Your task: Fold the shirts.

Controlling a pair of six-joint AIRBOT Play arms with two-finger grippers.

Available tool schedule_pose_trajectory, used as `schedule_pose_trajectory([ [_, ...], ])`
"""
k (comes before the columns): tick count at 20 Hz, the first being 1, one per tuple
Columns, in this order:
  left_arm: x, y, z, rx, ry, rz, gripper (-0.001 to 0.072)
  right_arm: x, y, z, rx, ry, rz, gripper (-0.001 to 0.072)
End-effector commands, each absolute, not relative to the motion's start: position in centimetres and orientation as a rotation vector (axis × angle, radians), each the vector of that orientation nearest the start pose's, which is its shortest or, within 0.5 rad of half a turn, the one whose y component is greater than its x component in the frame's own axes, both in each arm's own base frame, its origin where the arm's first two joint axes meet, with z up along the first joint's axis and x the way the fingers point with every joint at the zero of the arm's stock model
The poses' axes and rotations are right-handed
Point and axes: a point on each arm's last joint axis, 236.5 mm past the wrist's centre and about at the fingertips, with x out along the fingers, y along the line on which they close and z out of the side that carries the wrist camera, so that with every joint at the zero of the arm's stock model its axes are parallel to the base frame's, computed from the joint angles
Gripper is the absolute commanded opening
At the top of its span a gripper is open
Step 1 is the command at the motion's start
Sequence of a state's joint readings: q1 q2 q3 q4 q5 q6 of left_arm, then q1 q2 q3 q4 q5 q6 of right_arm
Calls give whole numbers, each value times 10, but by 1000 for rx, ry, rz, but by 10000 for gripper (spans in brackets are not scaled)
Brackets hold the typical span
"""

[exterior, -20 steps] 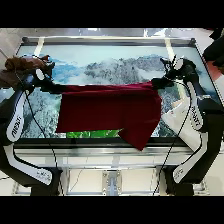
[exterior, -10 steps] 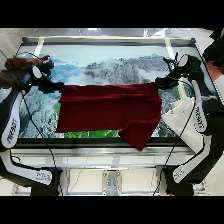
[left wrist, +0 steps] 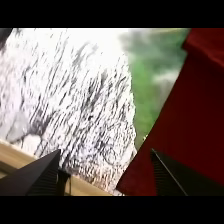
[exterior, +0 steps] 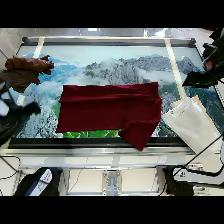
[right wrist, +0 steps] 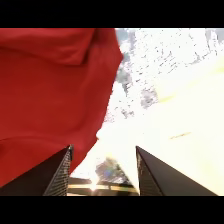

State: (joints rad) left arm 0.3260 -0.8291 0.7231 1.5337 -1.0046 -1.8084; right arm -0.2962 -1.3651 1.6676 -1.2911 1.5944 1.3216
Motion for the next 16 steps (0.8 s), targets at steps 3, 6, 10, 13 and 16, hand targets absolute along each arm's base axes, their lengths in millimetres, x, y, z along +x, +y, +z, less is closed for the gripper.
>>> schedule_pose_trajectory([
  [3,227,25,-54,-1075,994,453,581,379,-51,171,150,1085,126,444],
  [6,254,-9,-51,-1267,988,235,581,380,-51,171,150,1079,123,443],
  [10,255,-16,-76,-1347,1083,192,581,376,-50,169,150,1098,127,444],
  [13,251,-20,-89,-1351,1138,188,581,374,-50,168,152,1109,131,443],
  [16,245,-17,-95,-1300,1164,193,581,374,-50,168,152,1109,131,443],
])
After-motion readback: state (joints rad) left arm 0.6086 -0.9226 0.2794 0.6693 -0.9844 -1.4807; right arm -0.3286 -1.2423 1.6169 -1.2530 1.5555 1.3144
